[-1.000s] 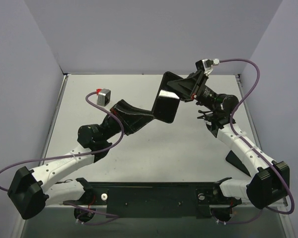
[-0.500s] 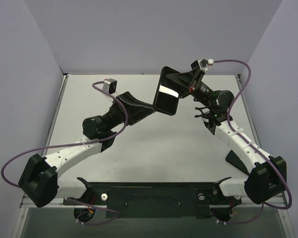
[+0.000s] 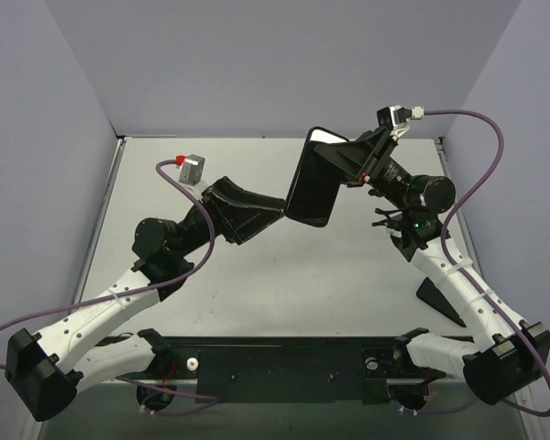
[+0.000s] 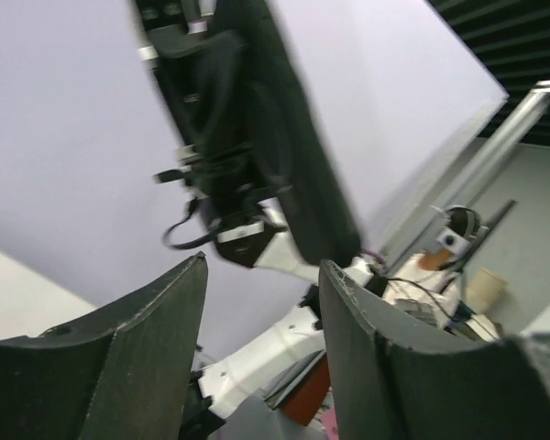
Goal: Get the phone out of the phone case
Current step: Remove the phone case from the phone.
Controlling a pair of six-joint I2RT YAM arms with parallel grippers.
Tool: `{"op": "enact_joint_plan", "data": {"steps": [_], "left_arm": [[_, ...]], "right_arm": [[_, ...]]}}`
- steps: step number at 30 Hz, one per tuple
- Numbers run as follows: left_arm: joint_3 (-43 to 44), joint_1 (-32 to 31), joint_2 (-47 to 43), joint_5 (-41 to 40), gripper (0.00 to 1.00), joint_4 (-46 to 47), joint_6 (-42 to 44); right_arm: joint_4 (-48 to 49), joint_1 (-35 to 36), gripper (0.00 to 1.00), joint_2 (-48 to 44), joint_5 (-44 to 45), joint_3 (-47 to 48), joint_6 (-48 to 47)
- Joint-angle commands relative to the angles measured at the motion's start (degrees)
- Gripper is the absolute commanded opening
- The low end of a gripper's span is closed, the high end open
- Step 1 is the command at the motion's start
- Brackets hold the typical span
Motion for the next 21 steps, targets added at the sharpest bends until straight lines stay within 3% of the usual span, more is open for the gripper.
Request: {"op": "enact_joint_plan", "data": {"steps": [1,9,14,21], "left_arm": [[-6.2,0.4,-2.1,-6.1,0.66,-2.8,4.6],[-6.6,-2.8,0.5,-5.6,0.71,10.3,3.0],[-6.3,-11.0,2.8,-12.9,0.70,13.7,10.8],[-7.3,-14.2,5.2,-19.0,0.65,18.1,13.5]], "right_arm": [[-2.0,0.4,0.00,-4.4,-2.7,3.1,-7.2],[-7.6,0.3,0.00,-5.8,0.4,2.7,-11.5],[-18.9,1.6,0.00,-10.8,13.1,-1.3,-19.3],[-14.9,3.7,0.00,-12.4,24.8,-5.1,-20.7]]}}
